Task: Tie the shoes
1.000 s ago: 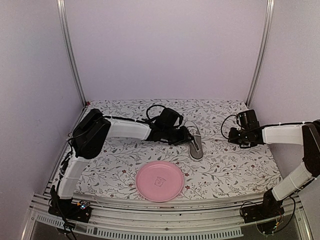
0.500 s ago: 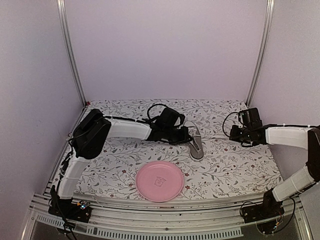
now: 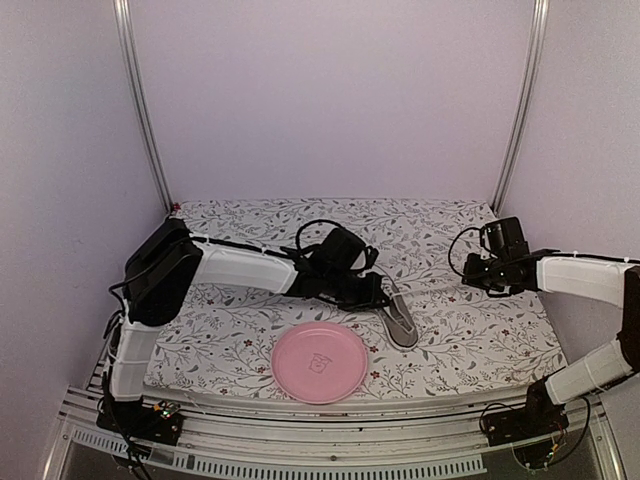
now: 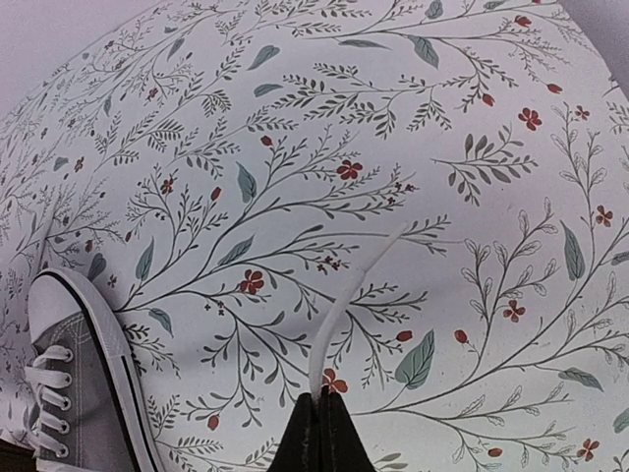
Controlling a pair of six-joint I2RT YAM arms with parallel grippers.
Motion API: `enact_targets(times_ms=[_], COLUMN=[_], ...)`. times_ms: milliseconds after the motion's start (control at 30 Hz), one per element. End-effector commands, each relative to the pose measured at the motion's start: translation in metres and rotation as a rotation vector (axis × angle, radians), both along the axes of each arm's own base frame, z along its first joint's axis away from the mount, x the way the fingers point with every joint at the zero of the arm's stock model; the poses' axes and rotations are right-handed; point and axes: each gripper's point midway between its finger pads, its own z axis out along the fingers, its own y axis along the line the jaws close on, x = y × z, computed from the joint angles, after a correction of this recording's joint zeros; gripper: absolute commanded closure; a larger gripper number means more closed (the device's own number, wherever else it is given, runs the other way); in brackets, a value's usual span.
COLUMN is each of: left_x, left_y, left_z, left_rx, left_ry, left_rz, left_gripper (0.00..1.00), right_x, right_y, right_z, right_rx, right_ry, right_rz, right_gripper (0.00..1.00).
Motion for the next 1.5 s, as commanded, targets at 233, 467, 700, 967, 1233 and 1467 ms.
enact_targets(times_ms=[233,467,700,967,1233,1467], left_x=[-0.089,-0.055,-0.009,0.057,0.082,0.081], left_y=[-0.009,0.023,0.058,0.109,0.108,0.101], left_z=[0.031,0.046,0.060,-0.014,-0.044,-0.057], left_rx=[-0.056,-0.030,-0.066,0.388,0.547,0.566], left_ry=[-0.010,-0.019,0.017,-0.081,-0.122,-0.109], left_rz=[-0.317,-0.181,0.074,0.328,0.324,0.287], left_gripper=[1.00,0.48,0.34,0.36,0.39,0.41], right_x=[-0.023,-0.028,-0.022,-0.021,-0.024,-0.028], right_y=[0.006,0.010,0.012,0.016,0.015,0.015], right_z=[-0.006,-0.014,-0.011,-0.011,-0.014,-0.018], right_rx=[0.055,0.083,0.080,0.095,0.089,0.096], right_ry=[0.022,0.035,0.016,0.003,0.003,0.006], right_rz=[0.048,0.061,0.076,0.090,0.097,0.098], right_gripper=[0.98,0.98,0.98,0.98,0.98,0.98])
